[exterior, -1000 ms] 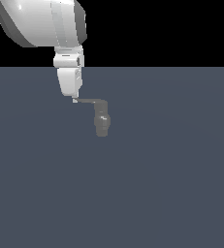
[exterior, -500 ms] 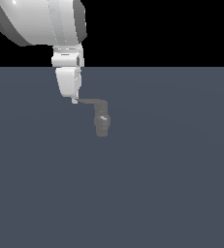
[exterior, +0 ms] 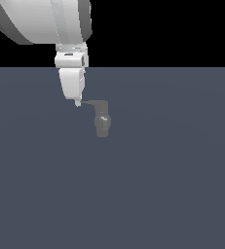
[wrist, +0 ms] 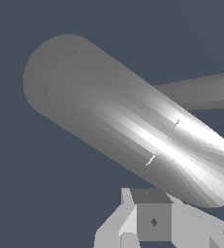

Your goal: Turn on the faucet by rotating a designated handle.

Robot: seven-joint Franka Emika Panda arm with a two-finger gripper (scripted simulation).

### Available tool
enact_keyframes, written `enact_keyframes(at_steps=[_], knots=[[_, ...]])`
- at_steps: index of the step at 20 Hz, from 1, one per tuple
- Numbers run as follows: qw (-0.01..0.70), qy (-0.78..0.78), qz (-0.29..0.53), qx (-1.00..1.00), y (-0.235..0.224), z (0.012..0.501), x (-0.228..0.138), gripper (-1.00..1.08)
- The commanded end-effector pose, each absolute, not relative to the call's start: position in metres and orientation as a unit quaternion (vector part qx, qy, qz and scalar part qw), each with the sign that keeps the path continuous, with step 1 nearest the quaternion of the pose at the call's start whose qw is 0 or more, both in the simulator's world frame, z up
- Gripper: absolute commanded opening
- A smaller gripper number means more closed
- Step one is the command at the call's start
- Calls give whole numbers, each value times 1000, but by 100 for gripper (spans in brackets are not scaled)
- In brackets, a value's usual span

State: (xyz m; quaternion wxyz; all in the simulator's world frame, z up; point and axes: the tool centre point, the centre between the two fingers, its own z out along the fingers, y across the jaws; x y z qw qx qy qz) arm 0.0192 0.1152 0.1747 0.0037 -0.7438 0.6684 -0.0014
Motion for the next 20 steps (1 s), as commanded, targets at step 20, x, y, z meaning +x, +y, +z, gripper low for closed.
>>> enact_keyframes(at_steps=[20], knots=[[1,671,0,-741,30,173,-11,-100]])
